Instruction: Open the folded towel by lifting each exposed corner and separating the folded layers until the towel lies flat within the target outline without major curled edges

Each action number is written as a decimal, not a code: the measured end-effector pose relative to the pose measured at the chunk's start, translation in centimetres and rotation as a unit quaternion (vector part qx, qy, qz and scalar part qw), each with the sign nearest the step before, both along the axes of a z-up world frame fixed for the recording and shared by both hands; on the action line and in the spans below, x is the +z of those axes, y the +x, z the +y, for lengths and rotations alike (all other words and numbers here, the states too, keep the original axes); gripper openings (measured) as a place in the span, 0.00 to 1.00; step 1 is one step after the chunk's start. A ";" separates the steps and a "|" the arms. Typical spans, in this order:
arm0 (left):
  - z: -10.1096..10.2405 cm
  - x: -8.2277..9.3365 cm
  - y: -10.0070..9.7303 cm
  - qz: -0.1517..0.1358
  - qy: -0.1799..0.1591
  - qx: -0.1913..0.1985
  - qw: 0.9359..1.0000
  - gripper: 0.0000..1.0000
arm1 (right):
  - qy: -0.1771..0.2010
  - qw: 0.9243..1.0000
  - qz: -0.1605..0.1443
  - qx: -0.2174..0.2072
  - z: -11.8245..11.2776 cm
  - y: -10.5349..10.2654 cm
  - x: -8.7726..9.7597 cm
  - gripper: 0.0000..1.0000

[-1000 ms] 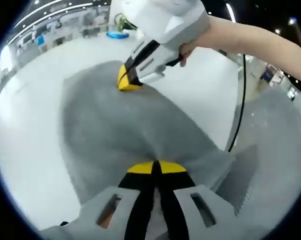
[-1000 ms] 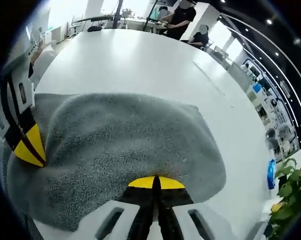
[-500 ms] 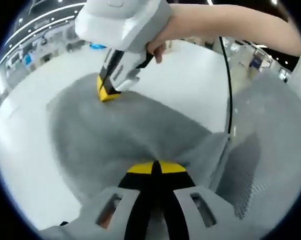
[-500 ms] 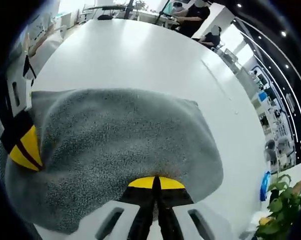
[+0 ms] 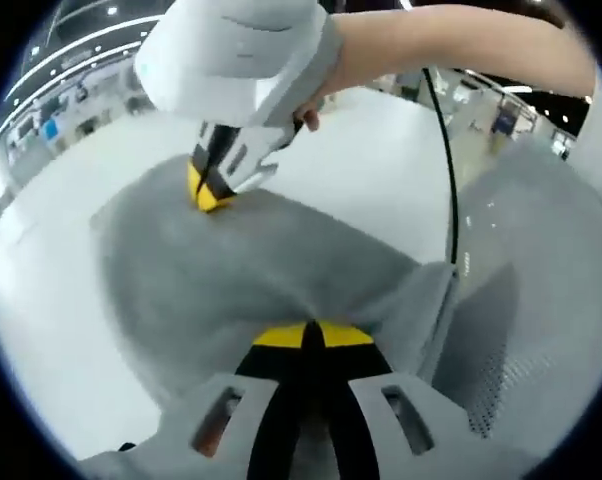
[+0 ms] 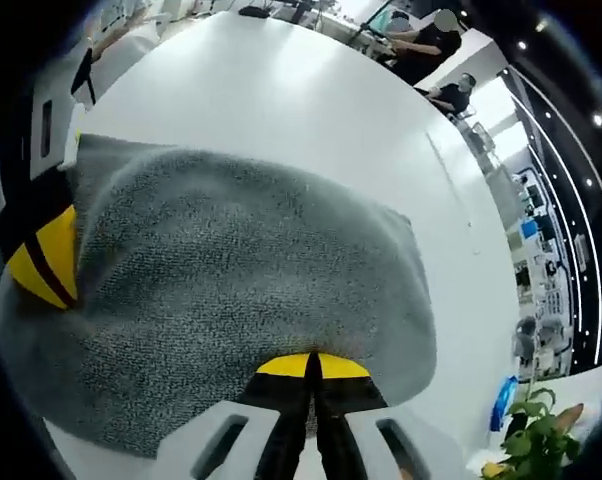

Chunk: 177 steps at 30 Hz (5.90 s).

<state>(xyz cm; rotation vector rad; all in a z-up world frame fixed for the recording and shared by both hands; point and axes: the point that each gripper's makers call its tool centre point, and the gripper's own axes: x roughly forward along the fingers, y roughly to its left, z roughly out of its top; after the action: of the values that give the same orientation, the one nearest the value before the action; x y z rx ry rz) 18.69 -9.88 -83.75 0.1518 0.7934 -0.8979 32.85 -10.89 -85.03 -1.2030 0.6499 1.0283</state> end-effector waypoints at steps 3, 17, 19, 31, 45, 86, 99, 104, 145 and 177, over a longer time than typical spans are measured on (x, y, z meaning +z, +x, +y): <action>0.2 0.5 0.6 -0.001 -0.001 0.011 1.000 0.03 | 0.050 0.998 0.015 -0.044 -0.1 0.2 0.1 0.00; 10.4 0.9 6.7 -0.005 -0.015 0.308 0.951 0.08 | 0.239 0.964 0.010 -0.116 -0.3 0.3 0.6 0.00; 12.0 0.7 7.1 -0.001 0.006 0.329 0.944 0.08 | 0.256 0.956 0.027 -0.140 -0.6 0.4 0.9 0.00; 11.2 -0.5 7.5 0.011 0.010 0.350 0.937 0.05 | 0.350 0.919 0.048 -0.174 -3.1 -6.7 4.6 0.09; 11.0 1.2 7.3 -0.033 0.023 0.305 0.951 0.02 | 0.359 0.913 0.056 -0.186 -3.7 -8.2 4.0 0.07; -2.0 0.9 4.6 -0.272 0.232 -0.118 0.926 0.09 | 0.267 0.918 0.155 -0.247 0.4 -6.8 1.7 0.05; 1.9 3.8 7.5 -0.181 0.097 0.073 0.976 0.09 | 0.340 0.857 0.210 -0.326 -0.5 -6.6 1.7 0.00; 10.8 1.8 8.7 -0.110 0.125 0.253 0.953 0.06 | 0.339 0.858 0.208 -0.326 -0.6 -6.7 1.5 0.00; 9.2 0.6 7.2 -0.010 0.002 0.278 0.960 0.03 | 0.351 0.858 0.204 -0.315 -0.7 -6.8 1.0 0.00; 9.0 0.3 7.9 -0.066 0.060 0.239 0.967 0.17 | 0.351 0.861 0.201 -0.309 -0.7 -6.8 1.0 0.00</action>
<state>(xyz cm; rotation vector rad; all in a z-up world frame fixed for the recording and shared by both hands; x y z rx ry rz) 26.60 -0.91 -83.46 0.1188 0.7170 -0.3797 26.03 -11.58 -84.01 -0.0984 0.8130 0.8371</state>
